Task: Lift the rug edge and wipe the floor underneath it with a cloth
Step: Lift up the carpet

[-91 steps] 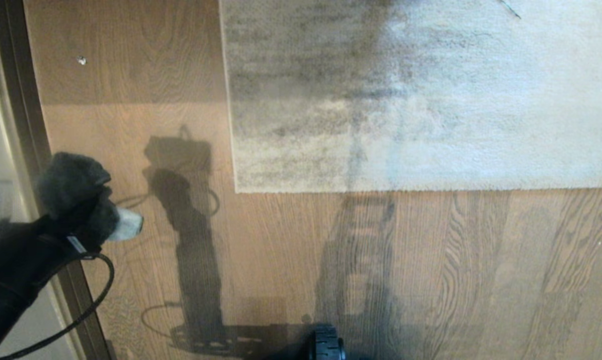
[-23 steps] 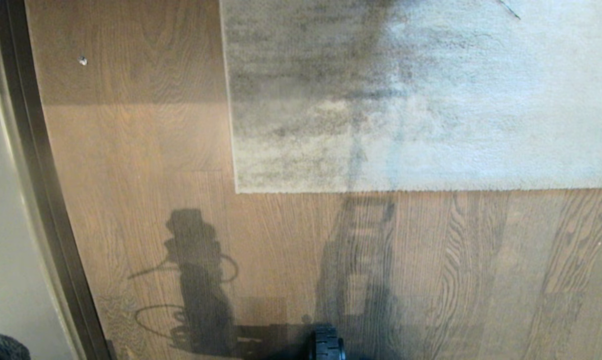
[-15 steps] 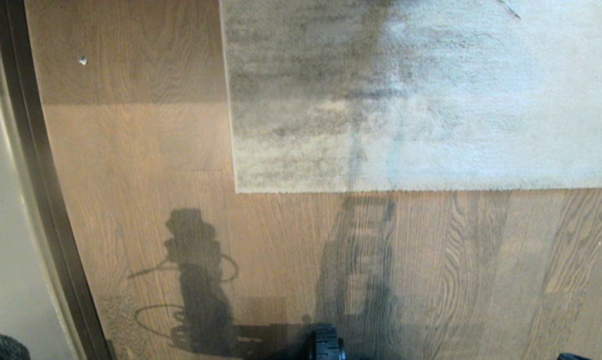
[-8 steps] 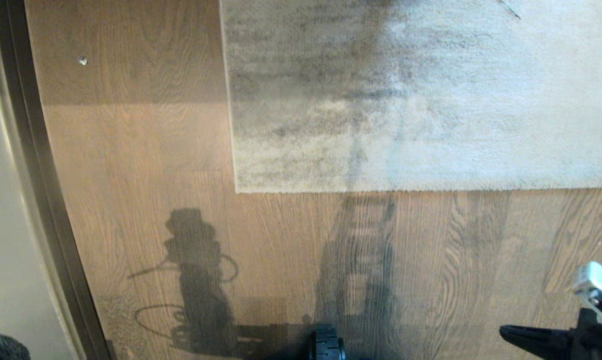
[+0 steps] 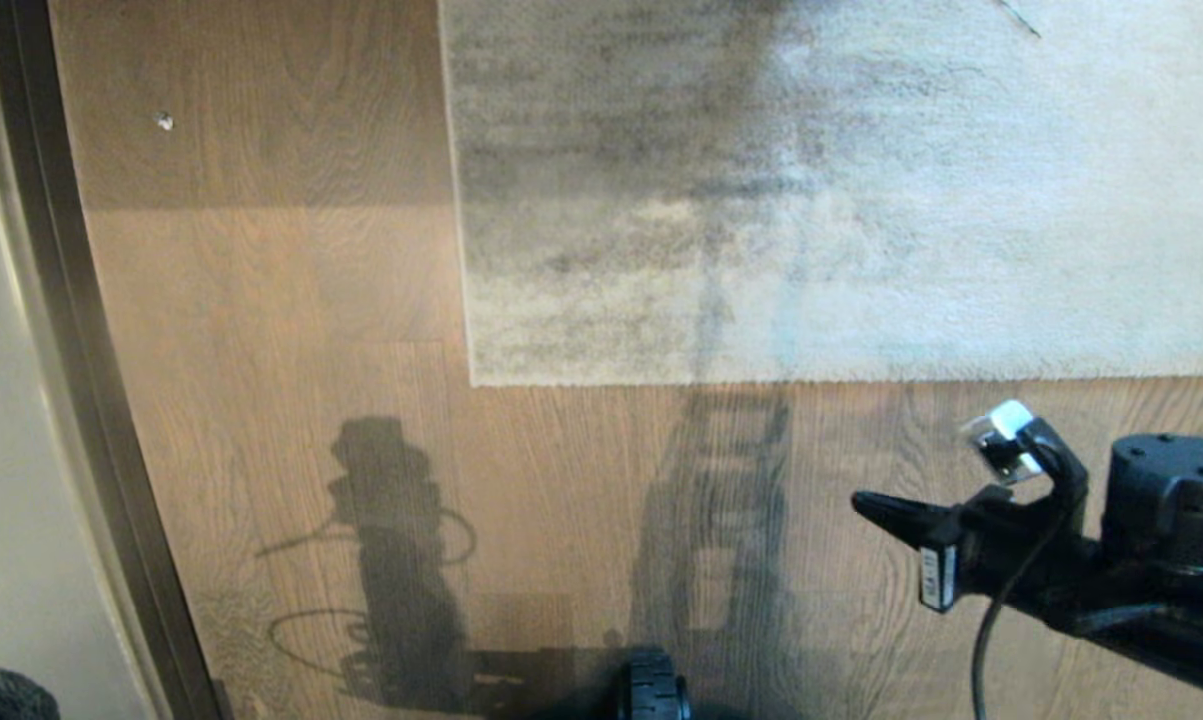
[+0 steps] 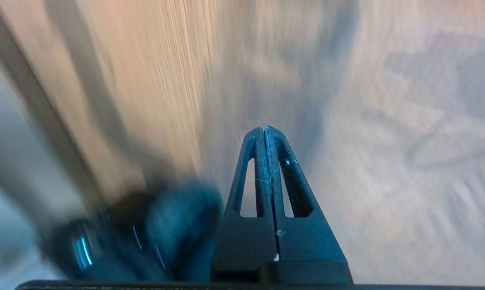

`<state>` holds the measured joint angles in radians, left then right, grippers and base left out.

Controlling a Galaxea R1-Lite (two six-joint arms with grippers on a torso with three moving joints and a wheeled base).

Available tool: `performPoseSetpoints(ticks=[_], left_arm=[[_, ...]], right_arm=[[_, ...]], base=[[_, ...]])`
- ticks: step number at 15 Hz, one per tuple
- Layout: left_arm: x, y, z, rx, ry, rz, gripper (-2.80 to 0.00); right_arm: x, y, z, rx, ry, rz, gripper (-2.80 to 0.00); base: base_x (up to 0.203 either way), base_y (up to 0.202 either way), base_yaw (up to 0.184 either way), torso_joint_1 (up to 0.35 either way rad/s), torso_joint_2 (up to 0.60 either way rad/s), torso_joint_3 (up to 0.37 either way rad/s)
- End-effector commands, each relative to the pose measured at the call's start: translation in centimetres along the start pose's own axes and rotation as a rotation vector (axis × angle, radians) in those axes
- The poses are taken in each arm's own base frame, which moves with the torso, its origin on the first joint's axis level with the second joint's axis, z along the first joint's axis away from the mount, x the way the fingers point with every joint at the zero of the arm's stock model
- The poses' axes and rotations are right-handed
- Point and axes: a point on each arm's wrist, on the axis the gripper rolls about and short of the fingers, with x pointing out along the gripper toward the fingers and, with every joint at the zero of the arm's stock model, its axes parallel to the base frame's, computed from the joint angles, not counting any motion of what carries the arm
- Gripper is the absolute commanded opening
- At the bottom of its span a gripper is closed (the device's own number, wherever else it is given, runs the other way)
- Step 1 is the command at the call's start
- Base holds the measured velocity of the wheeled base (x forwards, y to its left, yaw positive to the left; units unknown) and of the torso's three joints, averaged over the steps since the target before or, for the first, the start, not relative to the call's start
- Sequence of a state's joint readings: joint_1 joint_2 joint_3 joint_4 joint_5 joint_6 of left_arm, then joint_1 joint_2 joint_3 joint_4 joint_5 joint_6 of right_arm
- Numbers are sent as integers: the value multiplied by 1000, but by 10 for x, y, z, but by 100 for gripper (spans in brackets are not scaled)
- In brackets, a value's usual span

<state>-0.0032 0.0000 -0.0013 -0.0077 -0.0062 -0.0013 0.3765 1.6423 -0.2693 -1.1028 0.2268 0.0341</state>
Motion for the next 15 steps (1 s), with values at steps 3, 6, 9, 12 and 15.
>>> performPoseSetpoints(ticks=[3,6,9,12,15], left_arm=[[0,0,0,0,0,0,-280],[0,0,0,0,1,0,-280],[0,0,0,0,0,0,-280],[0,0,0,0,0,0,-280],[0,0,0,0,0,0,-280]], right_arm=[[29,31,12,79,-74,-48,-280],[28,31,6,80,-50,-56,0],[33,38,2,128,-54,-26,0],[47,41,-4,177,-79,-5,0],[59,44,-15,288,-90,14,0]], base=[[0,0,0,0,0,0],[0,0,0,0,0,0],[0,0,0,0,0,0],[0,0,0,0,0,0],[0,0,0,0,0,0]])
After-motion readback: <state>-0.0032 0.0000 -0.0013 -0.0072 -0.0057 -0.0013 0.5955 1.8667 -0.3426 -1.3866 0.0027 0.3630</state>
